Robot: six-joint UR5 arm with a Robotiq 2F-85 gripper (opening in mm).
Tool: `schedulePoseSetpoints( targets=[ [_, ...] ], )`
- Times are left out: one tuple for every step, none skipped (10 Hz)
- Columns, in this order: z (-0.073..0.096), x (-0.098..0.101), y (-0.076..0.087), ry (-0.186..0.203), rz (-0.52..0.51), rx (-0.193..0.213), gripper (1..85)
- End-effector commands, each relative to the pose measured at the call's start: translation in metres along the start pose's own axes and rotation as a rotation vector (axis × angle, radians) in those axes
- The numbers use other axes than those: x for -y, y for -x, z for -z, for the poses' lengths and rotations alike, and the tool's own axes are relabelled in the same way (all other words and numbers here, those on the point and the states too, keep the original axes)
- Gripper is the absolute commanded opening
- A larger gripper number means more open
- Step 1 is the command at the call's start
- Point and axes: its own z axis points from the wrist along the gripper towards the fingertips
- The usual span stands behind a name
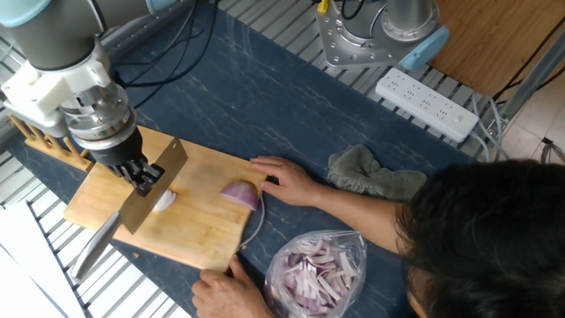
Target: Chop the onions
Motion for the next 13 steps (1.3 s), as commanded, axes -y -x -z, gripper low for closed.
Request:
schedulePoseSetpoints(
  targets=[
    [-0.003, -0.004, 0.002, 0.009, -0.008, 0.013, 1.0],
    [-0.006, -0.004, 0.004, 0.007, -0.01, 0.019, 1.0],
    [-0.011, -0.004, 0.006, 0.005, -0.01, 0.028, 1.0],
    [-0.016, -0.003, 0.008, 0.002, -0.008, 0.038, 1.0],
    [-0.019, -0.002, 0.009, 0.002, -0.005, 0.048, 1.0],
    [-0.022, -0.002, 0.009, 0.004, -0.004, 0.054, 1.0],
    [-0.023, -0.002, 0.01, 0.003, -0.004, 0.059, 1.0],
    [-0.018, 0.002, 0.01, 0.005, 0.004, 0.053, 1.0],
    [-0.008, 0.004, 0.007, 0.021, 0.01, 0.035, 1.0],
    [0.008, 0.006, 0.001, 0.038, 0.019, 0.009, 1.0],
    [0.02, 0.009, -0.003, 0.05, 0.027, -0.012, 1.0],
    [0.022, 0.01, -0.004, 0.038, 0.026, -0.011, 1.0],
    [0.018, 0.009, -0.003, 0.042, 0.019, -0.007, 1.0]
  ],
)
